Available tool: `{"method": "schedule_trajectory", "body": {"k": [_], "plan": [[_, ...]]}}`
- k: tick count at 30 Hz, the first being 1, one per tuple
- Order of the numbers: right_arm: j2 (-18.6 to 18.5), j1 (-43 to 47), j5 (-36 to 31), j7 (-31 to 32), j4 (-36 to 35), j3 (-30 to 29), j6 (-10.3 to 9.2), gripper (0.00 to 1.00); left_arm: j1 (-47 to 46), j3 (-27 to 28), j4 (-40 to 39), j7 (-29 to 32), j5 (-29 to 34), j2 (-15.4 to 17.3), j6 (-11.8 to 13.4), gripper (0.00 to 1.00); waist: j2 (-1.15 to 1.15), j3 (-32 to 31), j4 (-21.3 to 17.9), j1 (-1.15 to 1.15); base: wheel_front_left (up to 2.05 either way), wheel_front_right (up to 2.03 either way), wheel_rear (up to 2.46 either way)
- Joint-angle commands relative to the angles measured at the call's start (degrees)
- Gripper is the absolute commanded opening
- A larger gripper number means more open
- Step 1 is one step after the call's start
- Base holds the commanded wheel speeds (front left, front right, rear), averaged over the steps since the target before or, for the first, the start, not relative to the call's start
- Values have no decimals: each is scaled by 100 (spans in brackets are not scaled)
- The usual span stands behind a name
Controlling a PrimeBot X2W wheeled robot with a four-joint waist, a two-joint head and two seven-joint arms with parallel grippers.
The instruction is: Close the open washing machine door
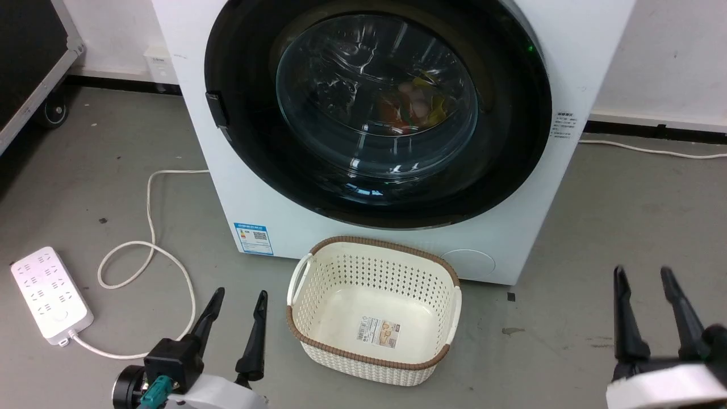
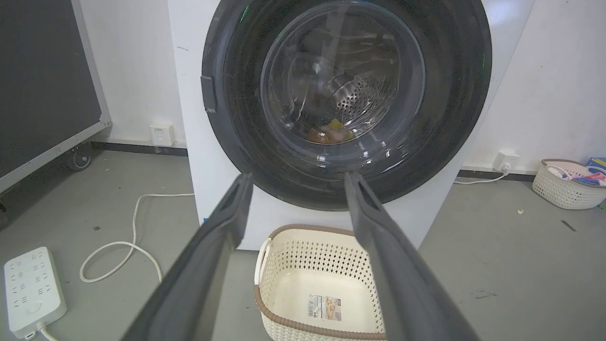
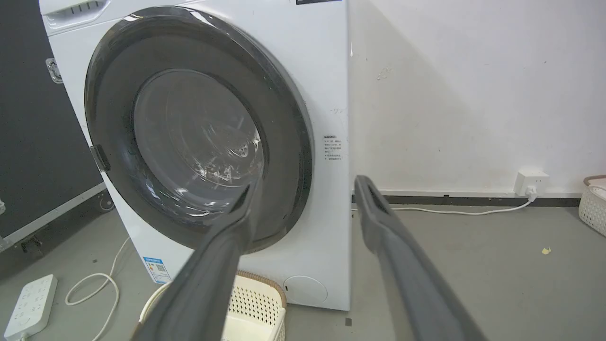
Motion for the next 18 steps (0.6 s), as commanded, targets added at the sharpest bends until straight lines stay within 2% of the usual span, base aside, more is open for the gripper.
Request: {"method": "schedule_trajectory", "body": {"k": [1, 18], "plan": [[37, 170, -109, 2, -46, -54, -3, 100, 55, -33, 19, 11, 8, 24, 33, 100, 0, 0, 12, 1, 0, 0, 0], [67, 493, -262, -74, 300, -86, -3, 100, 138, -130, 93, -16, -11, 2, 202, 100, 0, 5, 80, 1, 0, 0, 0]]}}
